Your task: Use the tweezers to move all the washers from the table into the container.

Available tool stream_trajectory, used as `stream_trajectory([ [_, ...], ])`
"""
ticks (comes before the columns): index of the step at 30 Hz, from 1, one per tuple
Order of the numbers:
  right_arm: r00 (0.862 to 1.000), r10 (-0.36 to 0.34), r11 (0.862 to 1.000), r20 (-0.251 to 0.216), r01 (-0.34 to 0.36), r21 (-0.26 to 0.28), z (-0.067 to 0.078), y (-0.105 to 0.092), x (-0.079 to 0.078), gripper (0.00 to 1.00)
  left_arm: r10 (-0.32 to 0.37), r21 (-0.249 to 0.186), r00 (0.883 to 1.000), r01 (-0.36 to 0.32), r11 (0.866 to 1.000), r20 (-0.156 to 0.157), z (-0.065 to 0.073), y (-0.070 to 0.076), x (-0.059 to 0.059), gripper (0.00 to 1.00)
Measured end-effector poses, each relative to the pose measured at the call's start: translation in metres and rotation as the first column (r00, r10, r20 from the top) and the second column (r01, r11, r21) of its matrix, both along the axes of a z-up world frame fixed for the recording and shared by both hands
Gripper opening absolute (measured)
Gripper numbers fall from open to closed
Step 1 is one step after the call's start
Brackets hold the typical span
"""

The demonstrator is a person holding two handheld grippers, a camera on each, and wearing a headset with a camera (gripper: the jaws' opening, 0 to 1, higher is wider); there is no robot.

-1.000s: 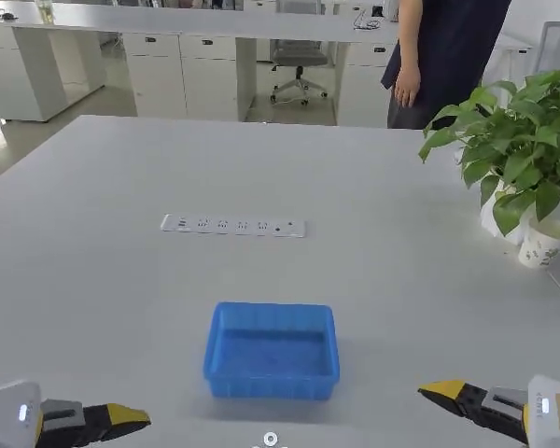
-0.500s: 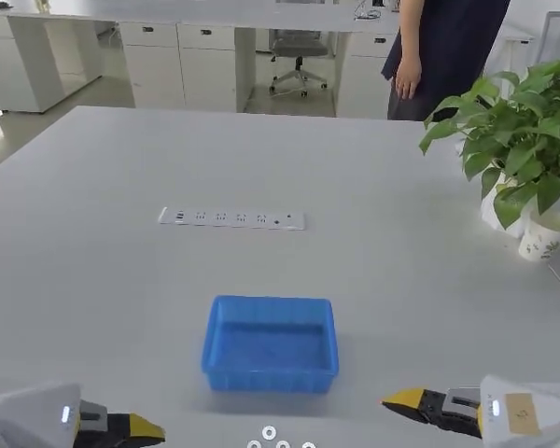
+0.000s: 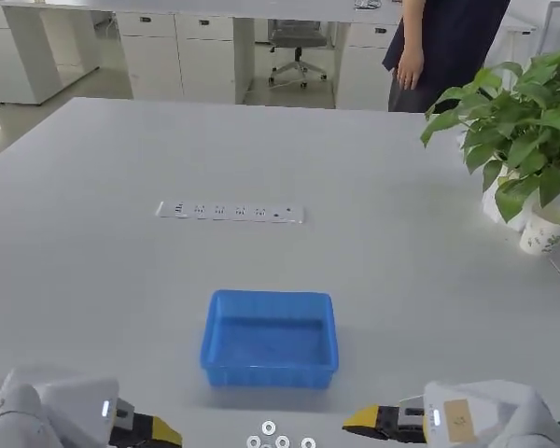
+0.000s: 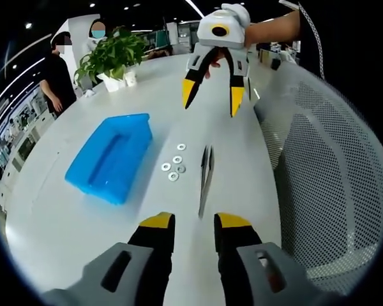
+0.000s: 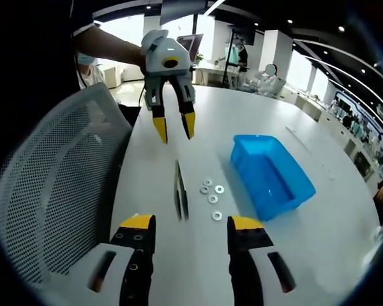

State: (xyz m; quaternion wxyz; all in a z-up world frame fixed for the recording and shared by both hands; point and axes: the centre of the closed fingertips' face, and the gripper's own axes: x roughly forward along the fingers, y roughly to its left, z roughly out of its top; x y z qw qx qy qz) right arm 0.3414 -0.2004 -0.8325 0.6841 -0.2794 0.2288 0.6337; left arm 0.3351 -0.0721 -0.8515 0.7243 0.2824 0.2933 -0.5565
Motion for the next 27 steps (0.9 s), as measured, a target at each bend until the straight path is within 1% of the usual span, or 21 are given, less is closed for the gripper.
stream_trajectory([
  [3,1.000,0.020,1.000,0.004,-0.019,-0.004,-0.004,0.005,-0.001,0.45,-0.019,0.015,1.000,0.019,1.000,-0.007,-0.005,-0.002,0.000,0.26],
  [9,0.998,0.058,0.998,-0.004,-0.058,-0.009,-0.012,0.014,-0.004,0.41,-0.052,0.033,0.999,0.053,0.998,-0.017,-0.013,-0.006,0.002,0.22],
  [14,0.997,0.080,0.997,-0.011,-0.080,-0.007,-0.016,0.021,-0.003,0.39,-0.081,0.052,0.996,0.083,0.995,-0.037,-0.019,-0.009,0.002,0.18],
  [16,0.996,0.089,0.996,-0.006,-0.089,-0.007,-0.018,0.025,-0.002,0.38,-0.091,0.063,0.995,0.093,0.994,-0.046,-0.022,-0.009,0.002,0.17],
  [21,0.993,0.117,0.993,-0.005,-0.117,-0.013,-0.022,0.033,-0.002,0.36,-0.108,0.070,0.992,0.112,0.991,-0.062,-0.025,-0.012,0.001,0.15],
  [27,0.990,0.139,0.990,-0.001,-0.139,-0.031,-0.031,0.040,-0.001,0.34,-0.126,0.086,0.989,0.132,0.988,-0.071,-0.030,-0.014,0.000,0.11],
])
